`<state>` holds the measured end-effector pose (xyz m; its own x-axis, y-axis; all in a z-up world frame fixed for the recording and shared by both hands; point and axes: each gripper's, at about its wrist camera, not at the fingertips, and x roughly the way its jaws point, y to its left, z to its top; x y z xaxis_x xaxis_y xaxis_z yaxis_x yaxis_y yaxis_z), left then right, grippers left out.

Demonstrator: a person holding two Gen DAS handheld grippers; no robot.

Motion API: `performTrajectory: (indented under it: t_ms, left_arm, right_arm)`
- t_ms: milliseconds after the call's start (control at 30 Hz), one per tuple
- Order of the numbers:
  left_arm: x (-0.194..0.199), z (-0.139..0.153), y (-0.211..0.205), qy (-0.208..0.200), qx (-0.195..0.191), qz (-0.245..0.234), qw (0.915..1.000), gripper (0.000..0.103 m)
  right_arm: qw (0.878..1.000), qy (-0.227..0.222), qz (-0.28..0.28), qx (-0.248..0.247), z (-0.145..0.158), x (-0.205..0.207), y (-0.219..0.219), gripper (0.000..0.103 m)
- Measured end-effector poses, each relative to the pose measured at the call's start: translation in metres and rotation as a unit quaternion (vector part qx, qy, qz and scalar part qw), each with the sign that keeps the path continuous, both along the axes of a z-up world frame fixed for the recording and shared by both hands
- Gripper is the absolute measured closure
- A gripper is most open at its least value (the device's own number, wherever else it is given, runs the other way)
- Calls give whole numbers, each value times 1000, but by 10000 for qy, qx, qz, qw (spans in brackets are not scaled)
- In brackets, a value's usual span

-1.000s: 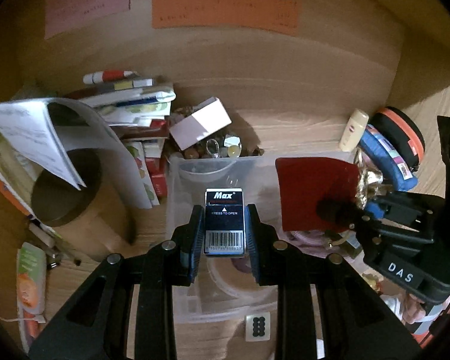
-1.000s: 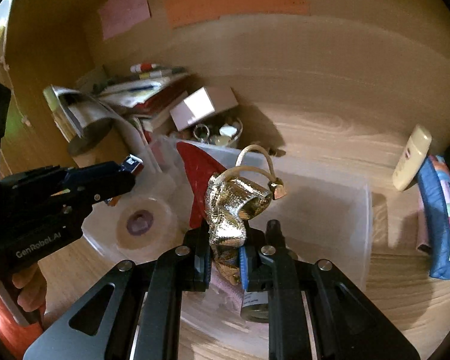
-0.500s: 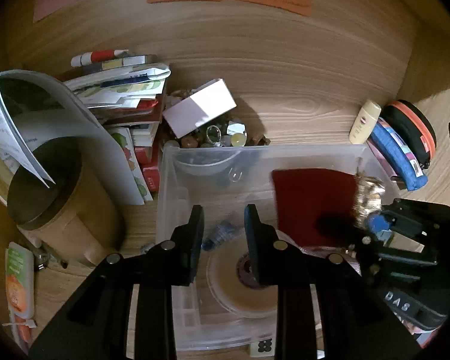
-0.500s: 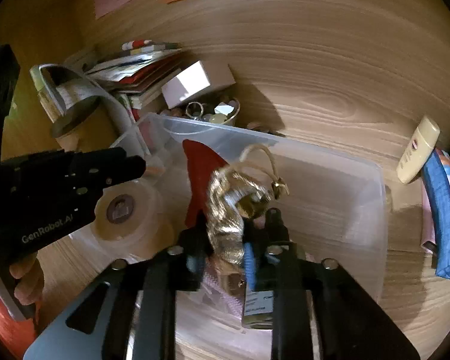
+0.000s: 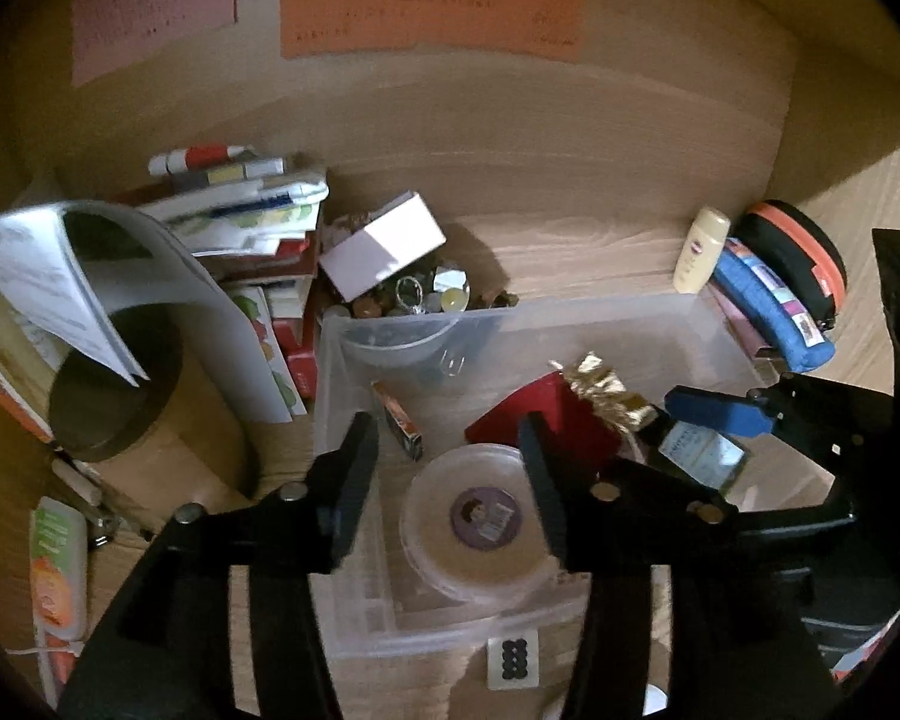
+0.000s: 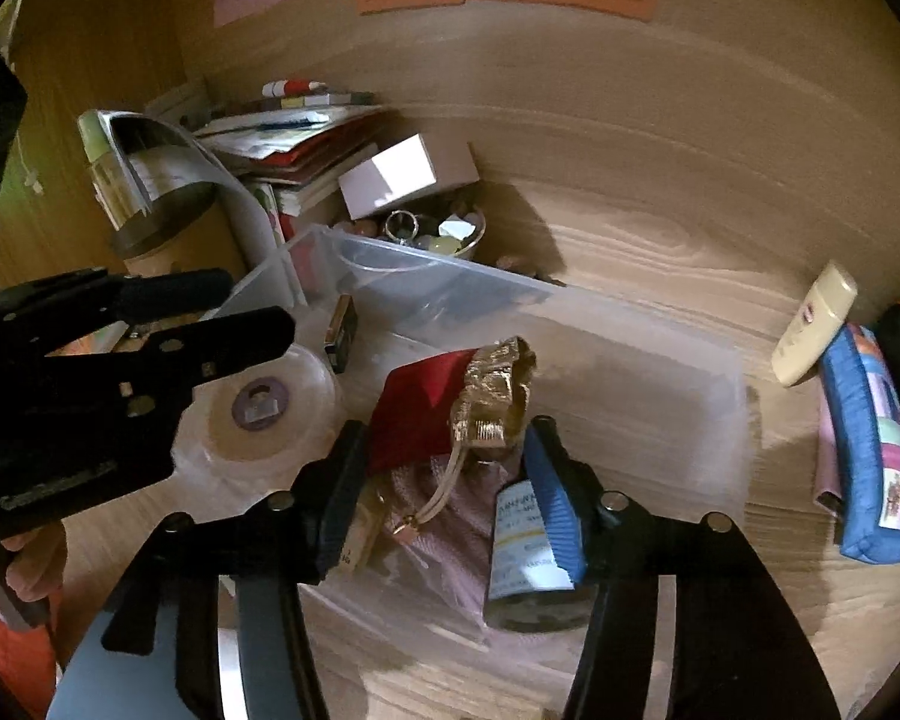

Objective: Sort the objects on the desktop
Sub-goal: 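Carry the card pack and gold pouch into the clear box and release, then grasp the white drawstring pouch with the right tool while the left tool grasps the pink compact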

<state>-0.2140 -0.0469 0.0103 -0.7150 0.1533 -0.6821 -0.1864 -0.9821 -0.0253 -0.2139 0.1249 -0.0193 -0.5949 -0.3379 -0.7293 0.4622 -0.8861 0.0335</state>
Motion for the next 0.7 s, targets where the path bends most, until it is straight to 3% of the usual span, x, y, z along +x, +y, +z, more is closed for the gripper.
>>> performTrajectory:
  t_ms: [67,267,333,467,700]
  left_arm:
    - [6,4,0,101,-39,39,9999,36]
    - [29,17,-4,249,-39,115,9996,28]
    - [38,21,-4,297,-90,148,9994,26]
    - [55,25,-4,364,-98,219,9990,14]
    - [86,25,0,287,-216,258,9990,13]
  right_arm:
    - [10000,37,-49,-19,4,4,4,42]
    - [9995,209,-195,-105,19,23,21,29]
    - [9992,271,-234,-168,25,32,27,27]
    - [9988,360,-265,-222,34,45,35,26]
    - [9979,561,-288,-170,42,75,46,20]
